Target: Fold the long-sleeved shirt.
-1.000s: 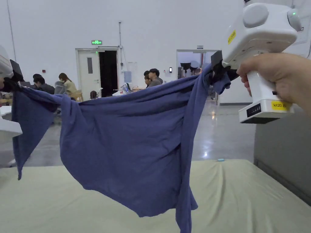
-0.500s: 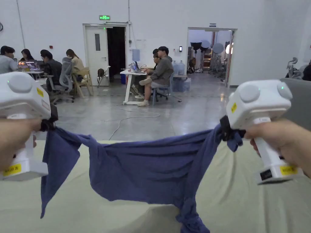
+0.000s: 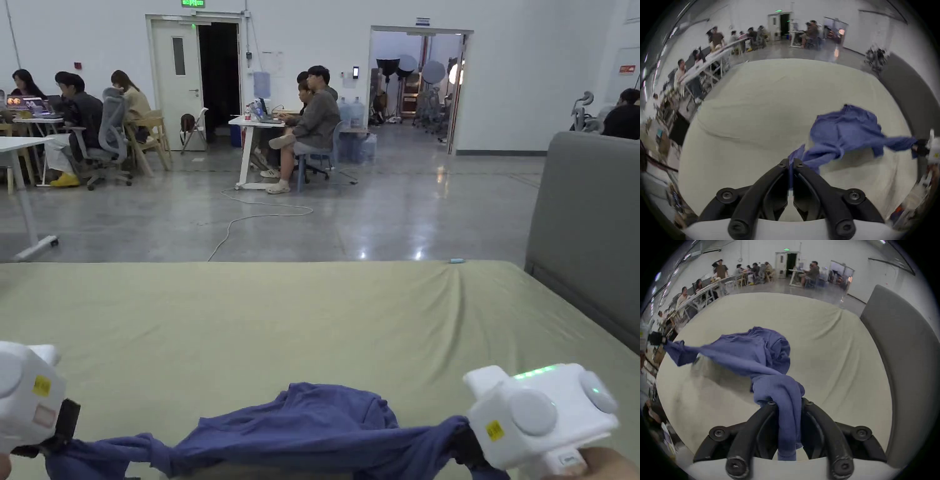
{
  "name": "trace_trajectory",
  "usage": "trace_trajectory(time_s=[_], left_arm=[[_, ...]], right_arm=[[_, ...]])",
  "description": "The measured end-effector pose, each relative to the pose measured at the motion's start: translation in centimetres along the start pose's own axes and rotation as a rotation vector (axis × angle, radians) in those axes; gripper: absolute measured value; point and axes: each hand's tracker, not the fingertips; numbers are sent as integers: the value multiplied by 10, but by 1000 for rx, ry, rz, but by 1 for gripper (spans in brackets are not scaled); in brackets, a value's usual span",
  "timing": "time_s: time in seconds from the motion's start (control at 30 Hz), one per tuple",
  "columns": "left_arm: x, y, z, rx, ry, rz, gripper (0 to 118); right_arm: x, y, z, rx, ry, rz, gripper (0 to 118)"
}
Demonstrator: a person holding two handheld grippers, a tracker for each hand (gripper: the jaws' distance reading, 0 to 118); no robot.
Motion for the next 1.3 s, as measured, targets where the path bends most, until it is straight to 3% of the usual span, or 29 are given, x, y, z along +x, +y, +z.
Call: trace_trajectory(time_s=[0.07,0.2,0.37,0.47,0.6,0.8,0.83,0.9,0.93,0.97,1.0,1.03,1.07,1.17,1.23,1.27,1.3], left_arm=[[0,-29,22,-7,-12,-61,0],[-2,-96,51,-64,-79,-27,0],[2,-181,57,-174,-120,-41,0],[6,-228,52,-234,-127,-49,0],[11,-270,31,-314,-104,-56,0],[6,-296,-11,-374,-91,-22,0],[6,-298,-15,-386,-97,-6,0],[7,-301,-17,-388,-112,50,1],[4,-299,-16,-377,-112,80,13],[1,-296,-12,-358,-109,113,53],[-4,-291,-5,-346,-131,168,89],[-7,-285,7,-323,-168,217,110],[-10,-281,19,-279,-207,245,116],[-18,-274,63,-75,-249,328,115],[-16,-281,81,-54,-275,349,104],[-12,-286,84,-67,-268,335,75],[3,-292,88,-79,-249,311,37]], right_arm=[[-8,-31,23,37,-21,61,17],[-29,-96,51,36,-35,100,17],[-57,-181,49,-52,-48,209,17],[-65,-223,37,-125,-25,195,17],[-81,-263,12,-185,-79,239,17],[-91,-279,-6,-197,-119,264,19],[-90,-278,-6,-202,-120,259,22],[-81,-272,-5,-218,-144,227,45],[-74,-267,-4,-234,-181,172,62],[-66,-262,-1,-249,-187,140,82],[-52,-254,12,-247,-139,83,86],[-43,-247,27,-234,-103,21,86],[-36,-241,41,-218,-81,-31,86],[-27,-232,100,-100,-16,-128,86],[-35,-235,128,-13,15,-152,86],[-40,-238,138,11,36,-156,86],[-45,-244,144,26,79,-170,85]])
